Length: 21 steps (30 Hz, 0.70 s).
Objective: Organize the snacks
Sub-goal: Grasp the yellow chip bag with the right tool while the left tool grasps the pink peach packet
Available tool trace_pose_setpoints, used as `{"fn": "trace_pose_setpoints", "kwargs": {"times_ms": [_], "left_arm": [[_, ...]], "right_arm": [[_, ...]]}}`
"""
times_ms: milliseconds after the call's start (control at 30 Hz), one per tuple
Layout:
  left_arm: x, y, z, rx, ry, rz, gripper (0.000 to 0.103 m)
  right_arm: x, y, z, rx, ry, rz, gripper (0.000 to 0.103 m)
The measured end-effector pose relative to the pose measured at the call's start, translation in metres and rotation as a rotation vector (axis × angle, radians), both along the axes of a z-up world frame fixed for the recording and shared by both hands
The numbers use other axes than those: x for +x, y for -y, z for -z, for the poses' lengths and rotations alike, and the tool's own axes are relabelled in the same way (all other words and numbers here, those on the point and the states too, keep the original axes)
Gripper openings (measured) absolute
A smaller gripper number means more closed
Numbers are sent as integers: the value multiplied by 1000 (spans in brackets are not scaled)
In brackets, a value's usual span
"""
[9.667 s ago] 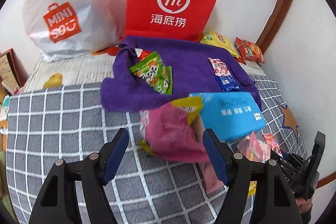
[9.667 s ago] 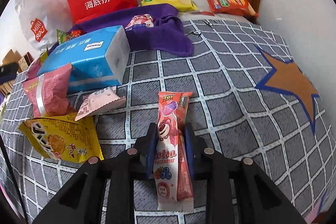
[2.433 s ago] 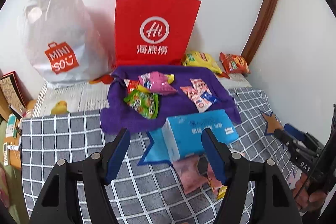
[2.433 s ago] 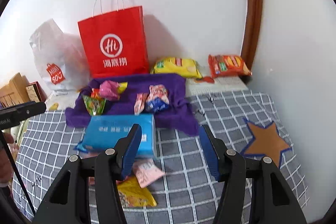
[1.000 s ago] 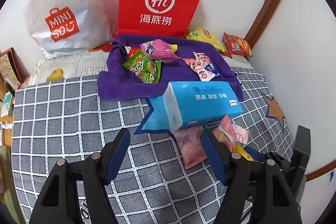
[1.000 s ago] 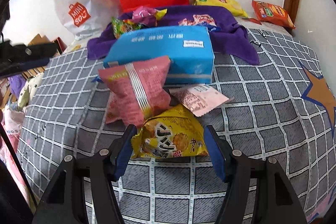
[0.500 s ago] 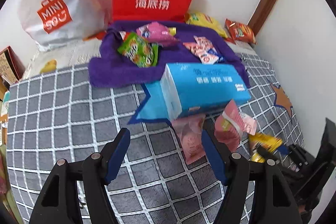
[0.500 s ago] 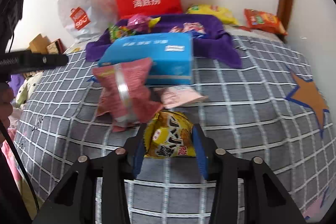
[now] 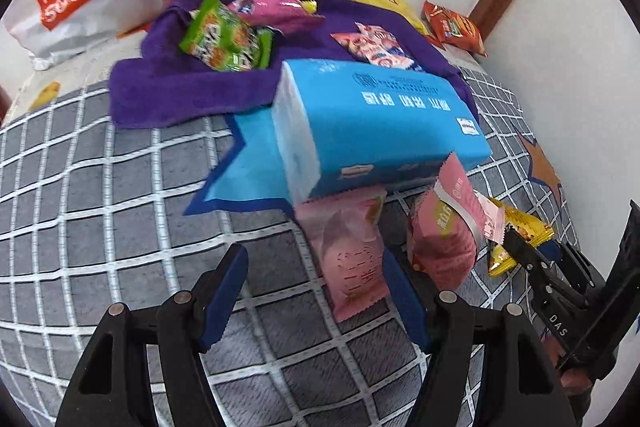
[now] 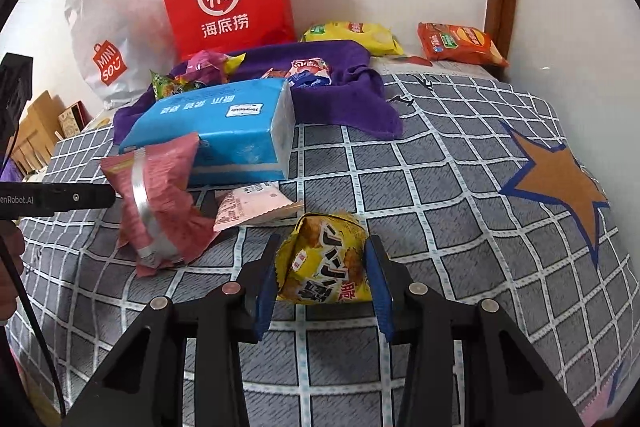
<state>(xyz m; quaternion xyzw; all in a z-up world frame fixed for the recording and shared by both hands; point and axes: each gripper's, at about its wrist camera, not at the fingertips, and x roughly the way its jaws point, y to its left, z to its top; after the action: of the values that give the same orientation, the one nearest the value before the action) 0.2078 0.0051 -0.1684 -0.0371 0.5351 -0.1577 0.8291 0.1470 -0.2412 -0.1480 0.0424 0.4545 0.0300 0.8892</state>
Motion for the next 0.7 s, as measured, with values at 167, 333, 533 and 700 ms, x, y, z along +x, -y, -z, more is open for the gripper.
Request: {"fn": "trace_pose_setpoints", "kwargs": {"times_ms": [167, 333, 533, 700], "left_arm": [[5, 9, 6, -15, 16, 13, 63], [9, 12, 13, -14, 18, 20, 39], [1, 7, 4, -18, 49, 38, 20], [-6, -16, -3, 3, 43, -7, 15]], "right_arm": [[1, 1, 8, -10, 14, 26, 48], [4, 11, 11, 48, 0, 49, 51], [8, 12, 16, 63, -29, 56, 56], [9, 12, 18, 58, -35, 56, 57]]}}
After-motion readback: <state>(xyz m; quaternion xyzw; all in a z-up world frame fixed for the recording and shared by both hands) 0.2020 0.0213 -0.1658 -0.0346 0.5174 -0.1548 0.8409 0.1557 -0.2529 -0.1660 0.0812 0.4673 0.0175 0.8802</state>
